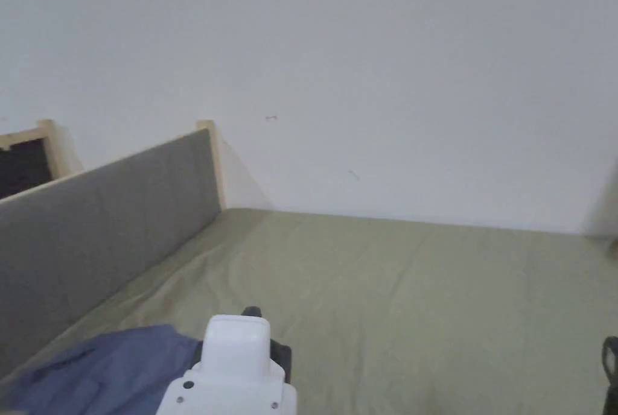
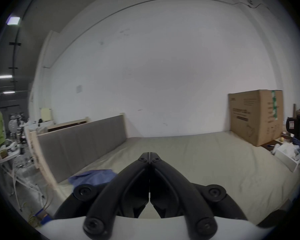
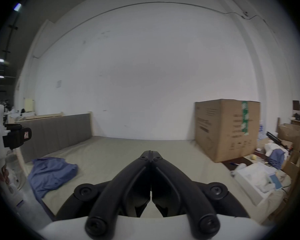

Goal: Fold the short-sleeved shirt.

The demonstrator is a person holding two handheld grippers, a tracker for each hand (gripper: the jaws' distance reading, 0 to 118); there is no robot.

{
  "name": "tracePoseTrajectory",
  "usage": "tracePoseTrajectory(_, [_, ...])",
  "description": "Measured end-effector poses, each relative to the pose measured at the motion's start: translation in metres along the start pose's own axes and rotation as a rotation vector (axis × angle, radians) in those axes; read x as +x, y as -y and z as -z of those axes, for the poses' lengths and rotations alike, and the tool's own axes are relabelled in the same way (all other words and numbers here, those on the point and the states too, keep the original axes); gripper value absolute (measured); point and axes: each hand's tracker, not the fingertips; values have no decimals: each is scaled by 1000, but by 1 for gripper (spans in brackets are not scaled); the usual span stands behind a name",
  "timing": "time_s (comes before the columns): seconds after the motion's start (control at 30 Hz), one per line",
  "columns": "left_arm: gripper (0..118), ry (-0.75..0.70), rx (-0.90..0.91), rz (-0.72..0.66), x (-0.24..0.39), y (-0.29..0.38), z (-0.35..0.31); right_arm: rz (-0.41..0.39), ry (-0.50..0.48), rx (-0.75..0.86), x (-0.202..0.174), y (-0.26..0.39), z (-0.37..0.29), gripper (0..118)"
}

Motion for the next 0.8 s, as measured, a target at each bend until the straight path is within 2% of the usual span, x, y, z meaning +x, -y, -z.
tracePoseTrajectory(0.2, [0, -263, -58, 21, -96, 12, -30, 17, -235, -7, -88, -1, 26, 0])
tracePoseTrajectory(0.33, [0, -351, -86, 3, -132, 24, -44, 33, -340, -19, -127, 3, 33, 0])
tracePoseTrajectory(0.6, [0, -385, -132, -19, -147, 52, -22, -28, -413, -58, -153, 16, 51, 0])
tracePoseTrajectory(0.7, [0, -375, -167, -29, -153, 54, 15, -27, -414, -92, -147, 21, 63, 0])
tracePoseTrajectory(0.8, [0, -292, -211, -17, -168, 50, 73, -24, -401, -132, -139, 26, 76, 0])
